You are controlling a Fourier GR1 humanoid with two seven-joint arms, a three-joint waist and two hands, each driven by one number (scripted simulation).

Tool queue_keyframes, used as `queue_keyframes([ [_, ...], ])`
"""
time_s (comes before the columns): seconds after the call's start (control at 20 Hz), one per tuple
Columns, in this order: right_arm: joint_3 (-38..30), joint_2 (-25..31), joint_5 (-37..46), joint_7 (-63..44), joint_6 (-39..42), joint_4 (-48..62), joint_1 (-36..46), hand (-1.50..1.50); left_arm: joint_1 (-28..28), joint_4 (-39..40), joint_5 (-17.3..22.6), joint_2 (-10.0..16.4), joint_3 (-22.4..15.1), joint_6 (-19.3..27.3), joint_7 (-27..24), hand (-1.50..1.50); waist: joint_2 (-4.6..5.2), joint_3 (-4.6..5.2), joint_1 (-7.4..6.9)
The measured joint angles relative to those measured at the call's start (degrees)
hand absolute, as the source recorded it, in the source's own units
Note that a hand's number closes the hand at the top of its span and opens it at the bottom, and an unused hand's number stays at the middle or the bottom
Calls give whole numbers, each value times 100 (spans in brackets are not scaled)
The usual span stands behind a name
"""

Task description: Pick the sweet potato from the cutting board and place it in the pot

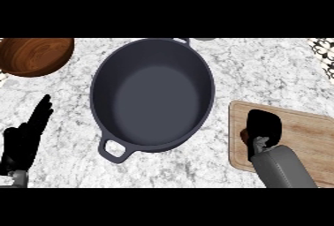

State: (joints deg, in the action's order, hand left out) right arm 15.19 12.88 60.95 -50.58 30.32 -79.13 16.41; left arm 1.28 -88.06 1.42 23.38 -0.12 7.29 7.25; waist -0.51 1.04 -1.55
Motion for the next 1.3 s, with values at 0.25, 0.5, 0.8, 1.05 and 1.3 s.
queue_keyframes([
  [0.25,1183,-875,-618,189,-237,-245,495,150,-228,-23,-44,-72,-237,-138,-16,0,120,-86,-556],
  [0.5,2275,-1145,-1142,-234,-870,-293,1113,150,-415,47,-101,-101,-340,-187,21,0,131,-99,-729],
  [0.8,3156,-1212,-1036,-879,-1578,-480,2213,150,-529,205,-172,-155,-366,-138,67,0,58,-86,-662],
  [1.05,3387,-1210,-577,-1336,-1986,-577,3237,150,-549,295,-224,-194,-382,-91,107,0,1,-79,-556],
  [1.3,3348,-1203,-504,-1647,-2402,-617,3914,150,-584,382,-240,-224,-362,-70,67,0,14,-77,-524],
])
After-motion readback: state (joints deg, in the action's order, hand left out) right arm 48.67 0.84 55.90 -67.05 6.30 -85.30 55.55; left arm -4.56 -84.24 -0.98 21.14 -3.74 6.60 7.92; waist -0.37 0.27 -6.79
